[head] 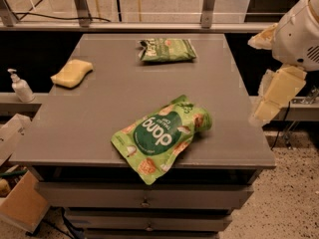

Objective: Move green rice chip bag near green jalapeno chip bag

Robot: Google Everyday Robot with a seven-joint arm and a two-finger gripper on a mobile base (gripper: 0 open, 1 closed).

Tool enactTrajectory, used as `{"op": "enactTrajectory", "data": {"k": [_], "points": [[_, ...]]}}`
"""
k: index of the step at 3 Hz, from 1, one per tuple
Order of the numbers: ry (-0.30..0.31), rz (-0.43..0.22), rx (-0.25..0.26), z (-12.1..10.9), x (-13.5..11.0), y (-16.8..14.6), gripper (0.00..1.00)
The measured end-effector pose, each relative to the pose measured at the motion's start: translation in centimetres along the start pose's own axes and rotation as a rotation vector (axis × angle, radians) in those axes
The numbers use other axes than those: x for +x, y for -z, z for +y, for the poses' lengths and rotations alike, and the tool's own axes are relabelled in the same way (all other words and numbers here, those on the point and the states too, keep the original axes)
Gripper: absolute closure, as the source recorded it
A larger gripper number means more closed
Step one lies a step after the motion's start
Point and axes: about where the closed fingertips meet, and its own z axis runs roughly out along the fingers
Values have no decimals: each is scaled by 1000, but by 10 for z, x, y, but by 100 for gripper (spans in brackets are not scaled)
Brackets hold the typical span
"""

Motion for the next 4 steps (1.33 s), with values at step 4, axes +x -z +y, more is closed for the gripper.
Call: {"op": "enactTrajectory", "data": {"k": [4], "points": [[0, -219, -165, 39, -41, -103, 0]]}}
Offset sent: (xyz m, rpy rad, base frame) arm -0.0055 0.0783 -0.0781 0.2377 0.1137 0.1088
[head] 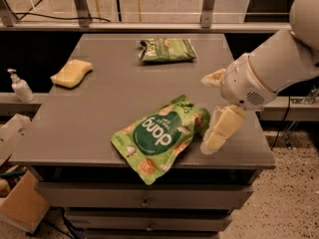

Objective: Move green rice chip bag near green jalapeno chip bag

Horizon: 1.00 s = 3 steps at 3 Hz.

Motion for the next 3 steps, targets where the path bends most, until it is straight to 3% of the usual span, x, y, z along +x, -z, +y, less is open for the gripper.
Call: {"op": "enactTrajectory", "data": {"k": [2, 3], "points": [[-40, -32, -36, 1, 1, -29, 0], [-63, -39, -50, 5, -2, -37, 18]]}}
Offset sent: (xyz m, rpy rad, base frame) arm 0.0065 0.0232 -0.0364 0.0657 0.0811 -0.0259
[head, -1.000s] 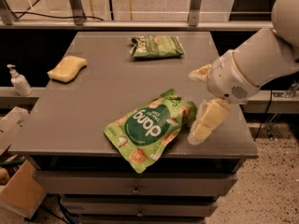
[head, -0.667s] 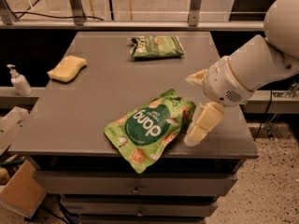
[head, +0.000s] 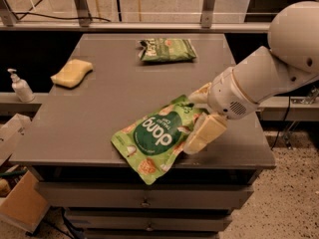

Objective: Move green rice chip bag near green jalapeno chip bag

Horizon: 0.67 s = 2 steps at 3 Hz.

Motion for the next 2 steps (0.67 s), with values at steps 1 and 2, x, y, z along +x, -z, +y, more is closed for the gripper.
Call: {"op": "enactTrajectory", "data": {"k": [1, 2], "points": [[-17, 1, -1, 1, 1, -1, 41], [-29, 6, 10, -1, 2, 4, 65]]}}
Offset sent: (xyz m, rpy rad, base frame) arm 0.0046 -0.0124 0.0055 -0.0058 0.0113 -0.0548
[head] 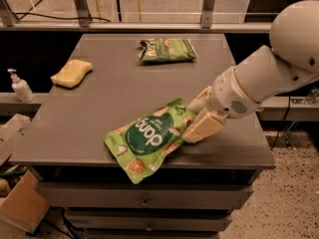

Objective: Move green rice chip bag near green jalapeno chip bag

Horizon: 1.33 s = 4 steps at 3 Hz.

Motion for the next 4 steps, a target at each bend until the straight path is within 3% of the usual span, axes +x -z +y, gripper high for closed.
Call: {"op": "enactTrajectory", "data": {"k": [1, 2, 3, 4], "points": [[-11, 7, 18, -4, 0, 9, 88], [-29, 14, 34, -7, 2, 17, 100], [-63, 8, 60, -15, 4, 28, 100], [-128, -62, 129, -47, -1, 65, 100]]}}
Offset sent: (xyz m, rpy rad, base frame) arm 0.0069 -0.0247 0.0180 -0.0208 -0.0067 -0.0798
